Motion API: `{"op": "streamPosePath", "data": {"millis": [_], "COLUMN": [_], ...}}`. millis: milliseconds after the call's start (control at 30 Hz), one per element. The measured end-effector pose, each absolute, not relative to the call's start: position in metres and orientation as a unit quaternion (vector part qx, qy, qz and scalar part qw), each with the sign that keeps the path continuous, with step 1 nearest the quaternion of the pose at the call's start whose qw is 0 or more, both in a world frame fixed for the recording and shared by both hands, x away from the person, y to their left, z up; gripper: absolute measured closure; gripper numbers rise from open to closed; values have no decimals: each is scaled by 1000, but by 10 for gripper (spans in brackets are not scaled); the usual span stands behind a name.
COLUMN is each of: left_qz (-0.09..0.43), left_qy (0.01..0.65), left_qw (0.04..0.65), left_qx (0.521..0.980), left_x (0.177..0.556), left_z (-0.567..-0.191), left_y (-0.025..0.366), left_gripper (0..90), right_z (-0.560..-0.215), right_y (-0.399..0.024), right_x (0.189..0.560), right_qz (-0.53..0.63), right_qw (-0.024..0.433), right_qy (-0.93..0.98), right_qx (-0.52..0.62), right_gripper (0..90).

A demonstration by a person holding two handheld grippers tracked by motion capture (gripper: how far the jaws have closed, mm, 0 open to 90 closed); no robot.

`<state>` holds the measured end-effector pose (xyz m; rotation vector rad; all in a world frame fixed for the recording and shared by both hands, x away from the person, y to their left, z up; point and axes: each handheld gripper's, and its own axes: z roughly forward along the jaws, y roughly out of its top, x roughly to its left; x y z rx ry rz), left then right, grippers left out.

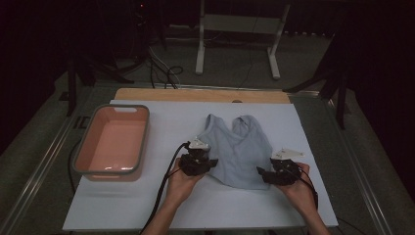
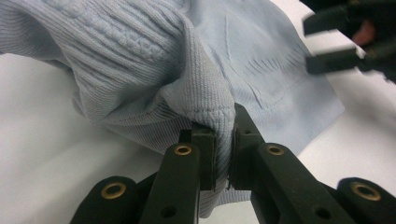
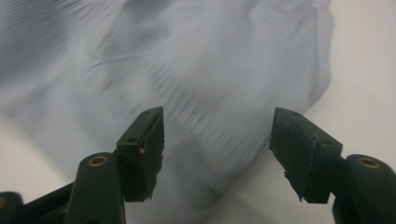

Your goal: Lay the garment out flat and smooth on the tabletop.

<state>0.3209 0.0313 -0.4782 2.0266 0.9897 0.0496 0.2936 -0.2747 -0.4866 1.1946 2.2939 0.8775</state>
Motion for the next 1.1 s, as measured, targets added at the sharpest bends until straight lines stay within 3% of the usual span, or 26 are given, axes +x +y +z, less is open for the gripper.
{"op": "streamPosePath", "data": {"millis": [400, 900, 1100], "left_qz": [23, 22, 20], "left_qy": [397, 398, 398], "left_qw": [428, 430, 430], "left_qx": [811, 810, 811], "left_x": [324, 325, 325], "left_z": [-474, -470, -470], "left_y": [30, 29, 29], "left_gripper": [843, 843, 843], "right_z": [-491, -506, -511], "right_y": [-275, -273, -270], "right_x": [248, 233, 233], "right_qz": [314, 279, 256], "right_qw": [196, 204, 230], "right_qy": [840, 853, 858], "right_qx": [396, 390, 381], "right_gripper": [325, 309, 355]}}
